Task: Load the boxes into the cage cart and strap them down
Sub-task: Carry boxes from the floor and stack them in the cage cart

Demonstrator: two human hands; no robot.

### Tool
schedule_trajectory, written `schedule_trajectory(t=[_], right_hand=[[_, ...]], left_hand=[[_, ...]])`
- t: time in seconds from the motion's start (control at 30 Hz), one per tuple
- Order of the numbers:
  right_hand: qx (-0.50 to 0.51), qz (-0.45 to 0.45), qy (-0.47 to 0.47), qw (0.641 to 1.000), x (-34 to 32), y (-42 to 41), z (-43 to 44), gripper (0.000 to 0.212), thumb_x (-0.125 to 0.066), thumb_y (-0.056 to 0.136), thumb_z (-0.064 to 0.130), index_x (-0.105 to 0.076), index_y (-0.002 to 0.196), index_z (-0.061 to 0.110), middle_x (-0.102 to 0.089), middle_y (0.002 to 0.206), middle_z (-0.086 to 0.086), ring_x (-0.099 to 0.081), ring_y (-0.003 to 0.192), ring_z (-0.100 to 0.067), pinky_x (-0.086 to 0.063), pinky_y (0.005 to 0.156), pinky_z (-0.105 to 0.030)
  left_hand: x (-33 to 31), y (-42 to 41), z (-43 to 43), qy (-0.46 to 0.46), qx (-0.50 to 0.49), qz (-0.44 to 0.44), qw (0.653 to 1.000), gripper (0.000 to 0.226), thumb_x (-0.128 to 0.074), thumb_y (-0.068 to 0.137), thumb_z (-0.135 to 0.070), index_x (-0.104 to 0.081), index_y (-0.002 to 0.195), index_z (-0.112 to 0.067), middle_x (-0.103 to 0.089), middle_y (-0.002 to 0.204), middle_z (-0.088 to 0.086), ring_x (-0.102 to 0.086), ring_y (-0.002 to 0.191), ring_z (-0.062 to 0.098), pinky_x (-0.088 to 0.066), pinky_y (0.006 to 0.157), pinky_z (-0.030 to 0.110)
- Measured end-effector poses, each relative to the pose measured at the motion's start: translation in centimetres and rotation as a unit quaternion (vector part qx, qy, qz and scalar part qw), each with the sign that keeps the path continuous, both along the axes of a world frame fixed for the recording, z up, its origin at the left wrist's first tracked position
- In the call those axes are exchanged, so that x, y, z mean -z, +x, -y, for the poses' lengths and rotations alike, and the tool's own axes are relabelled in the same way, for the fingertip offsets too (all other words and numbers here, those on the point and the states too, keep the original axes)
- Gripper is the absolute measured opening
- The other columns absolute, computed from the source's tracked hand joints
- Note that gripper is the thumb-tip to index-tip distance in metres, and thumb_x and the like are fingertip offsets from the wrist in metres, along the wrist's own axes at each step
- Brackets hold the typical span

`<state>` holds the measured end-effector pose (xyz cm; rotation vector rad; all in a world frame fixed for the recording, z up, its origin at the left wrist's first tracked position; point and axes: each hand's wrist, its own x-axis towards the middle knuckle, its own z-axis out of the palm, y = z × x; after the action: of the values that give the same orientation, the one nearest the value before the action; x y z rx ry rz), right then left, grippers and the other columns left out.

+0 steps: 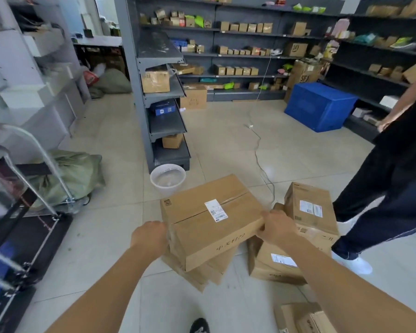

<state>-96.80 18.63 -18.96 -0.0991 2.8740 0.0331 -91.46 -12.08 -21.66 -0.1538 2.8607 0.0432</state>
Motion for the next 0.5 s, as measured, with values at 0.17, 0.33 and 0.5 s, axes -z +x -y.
schedule_trajectory(t=[0.17, 0.33, 0.5], right_hand=[[0.004, 0.027, 0.003, 1.000, 3.0, -7.3, -2.0, 0.048, -0.059, 0.087, 0.037, -0.048, 0.133, 0.023, -0.052, 0.124, -0.004, -0.044, 0.125, -0.024, -0.048, 0.096, -0.038], [-0.004, 0.059, 0.024, 0.998, 5.1, -14.6, -3.9, 0.046, -0.059, 0.088, 0.036, -0.049, 0.131, 0.022, -0.048, 0.125, -0.004, -0.045, 0.124, -0.023, -0.049, 0.095, -0.037], [0.000, 0.094, 0.024, 0.995, 7.7, -21.0, -5.5, 0.041, -0.056, 0.090, 0.038, -0.051, 0.127, 0.022, -0.049, 0.124, -0.004, -0.044, 0.125, -0.023, -0.049, 0.096, -0.038]], left_hand=[[4.1, -6.6, -1.1, 0.033, -0.031, 0.028, 0.999, 0.038, -0.048, 0.093, -0.022, -0.052, 0.131, -0.024, -0.058, 0.125, -0.004, -0.056, 0.114, 0.017, -0.049, 0.085, 0.029], [7.5, -12.2, -2.2, 0.058, -0.067, 0.059, 0.994, 0.036, -0.046, 0.094, -0.022, -0.054, 0.128, -0.026, -0.059, 0.123, -0.005, -0.058, 0.111, 0.016, -0.048, 0.078, 0.026], [10.6, -16.2, -2.7, 0.080, -0.127, 0.099, 0.984, 0.036, -0.047, 0.093, -0.025, -0.056, 0.127, -0.028, -0.062, 0.118, -0.006, -0.061, 0.105, 0.015, -0.045, 0.068, 0.024]])
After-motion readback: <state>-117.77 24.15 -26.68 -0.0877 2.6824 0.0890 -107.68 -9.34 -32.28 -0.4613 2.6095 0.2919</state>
